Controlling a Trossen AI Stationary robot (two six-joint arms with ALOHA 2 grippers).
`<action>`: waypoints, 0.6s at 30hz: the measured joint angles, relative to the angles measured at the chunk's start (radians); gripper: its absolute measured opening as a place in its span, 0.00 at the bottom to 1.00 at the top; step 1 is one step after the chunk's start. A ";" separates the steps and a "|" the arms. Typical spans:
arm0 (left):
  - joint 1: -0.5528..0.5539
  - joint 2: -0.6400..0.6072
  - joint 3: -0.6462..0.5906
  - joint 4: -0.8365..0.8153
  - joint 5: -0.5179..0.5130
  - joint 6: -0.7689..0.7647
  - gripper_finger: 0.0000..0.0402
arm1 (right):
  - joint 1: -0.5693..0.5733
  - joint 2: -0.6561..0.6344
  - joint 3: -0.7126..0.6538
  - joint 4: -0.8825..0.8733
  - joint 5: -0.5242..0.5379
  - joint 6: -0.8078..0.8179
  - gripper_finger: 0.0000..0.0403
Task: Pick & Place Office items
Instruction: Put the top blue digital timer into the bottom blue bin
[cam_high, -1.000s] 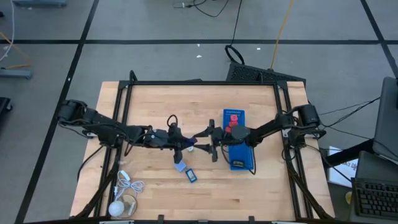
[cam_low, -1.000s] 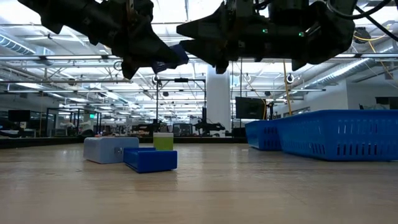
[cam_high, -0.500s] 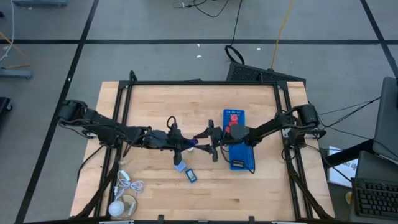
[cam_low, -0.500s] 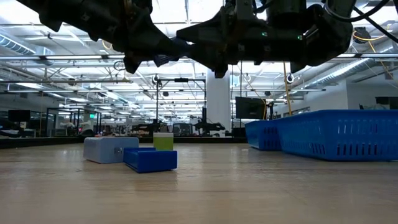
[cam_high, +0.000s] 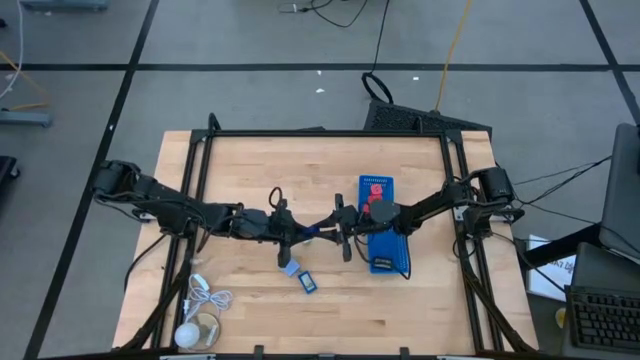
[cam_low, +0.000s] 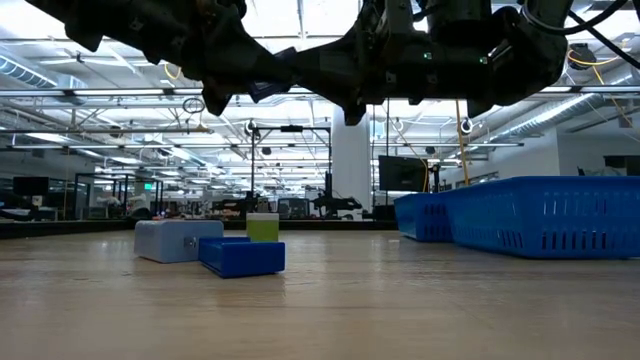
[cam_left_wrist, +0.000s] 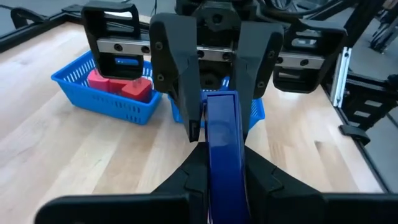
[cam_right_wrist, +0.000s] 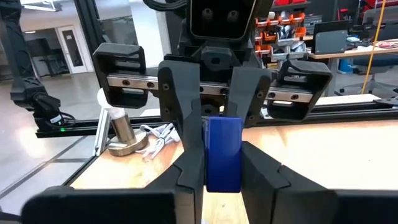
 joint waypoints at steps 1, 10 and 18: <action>0.000 0.000 0.000 0.001 0.000 -0.008 0.12 | 0.000 0.000 0.000 0.000 0.001 -0.002 0.15; 0.000 0.000 0.000 0.006 -0.005 -0.101 0.43 | 0.001 0.000 0.000 0.003 0.000 -0.035 0.15; -0.001 -0.002 0.002 0.022 -0.016 -0.115 0.63 | 0.000 0.002 -0.001 -0.037 0.010 -0.035 0.15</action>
